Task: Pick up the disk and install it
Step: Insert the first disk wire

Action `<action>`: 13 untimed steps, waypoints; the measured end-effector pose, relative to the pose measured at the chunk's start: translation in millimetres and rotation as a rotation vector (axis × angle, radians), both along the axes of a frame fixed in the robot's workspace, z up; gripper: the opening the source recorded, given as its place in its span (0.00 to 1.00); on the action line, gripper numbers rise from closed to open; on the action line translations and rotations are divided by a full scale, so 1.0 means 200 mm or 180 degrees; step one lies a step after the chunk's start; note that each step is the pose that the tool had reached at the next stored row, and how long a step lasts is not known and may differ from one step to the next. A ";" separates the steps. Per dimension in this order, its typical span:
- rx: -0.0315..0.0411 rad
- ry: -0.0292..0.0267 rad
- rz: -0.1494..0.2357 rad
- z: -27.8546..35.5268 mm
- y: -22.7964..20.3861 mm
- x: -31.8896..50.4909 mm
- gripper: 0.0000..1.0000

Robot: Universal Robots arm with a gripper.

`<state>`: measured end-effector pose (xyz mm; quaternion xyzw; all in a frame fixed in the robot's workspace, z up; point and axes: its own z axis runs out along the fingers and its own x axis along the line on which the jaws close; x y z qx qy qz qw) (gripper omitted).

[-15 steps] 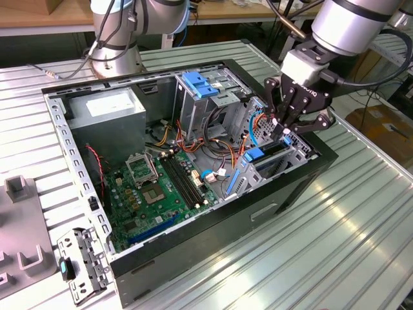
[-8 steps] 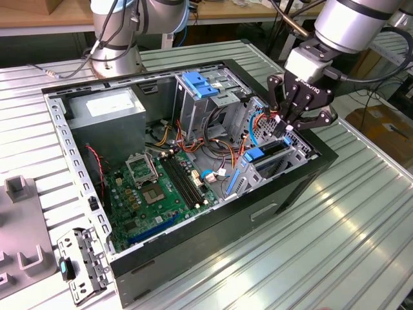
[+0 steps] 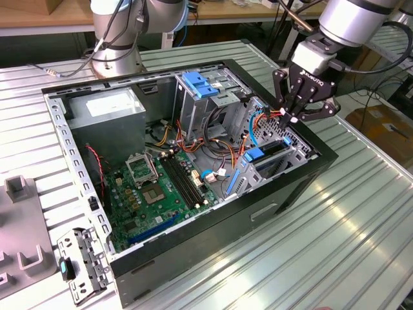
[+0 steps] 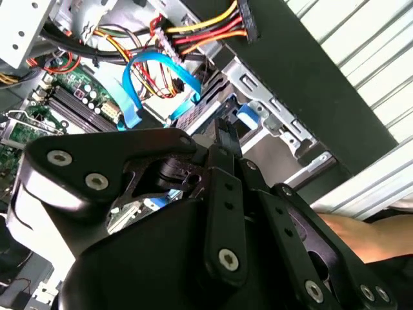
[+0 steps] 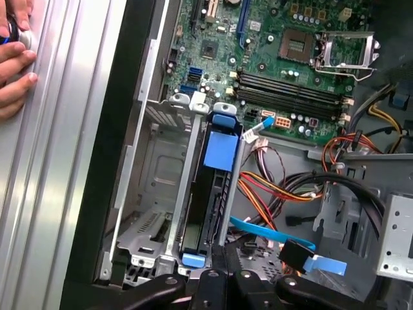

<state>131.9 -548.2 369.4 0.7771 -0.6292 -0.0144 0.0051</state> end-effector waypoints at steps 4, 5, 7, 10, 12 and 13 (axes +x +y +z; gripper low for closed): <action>0.0002 0.0002 0.0135 0.003 0.002 0.009 0.11; 0.0005 0.0003 0.0176 0.007 0.002 0.010 0.11; 0.0013 0.0006 0.0245 0.012 0.002 0.011 0.11; 0.0013 0.0006 0.0275 0.013 0.009 0.022 0.11; 0.0014 0.0006 0.0284 0.013 0.018 0.037 0.11; 0.0014 0.0006 0.0287 0.013 0.024 0.046 0.11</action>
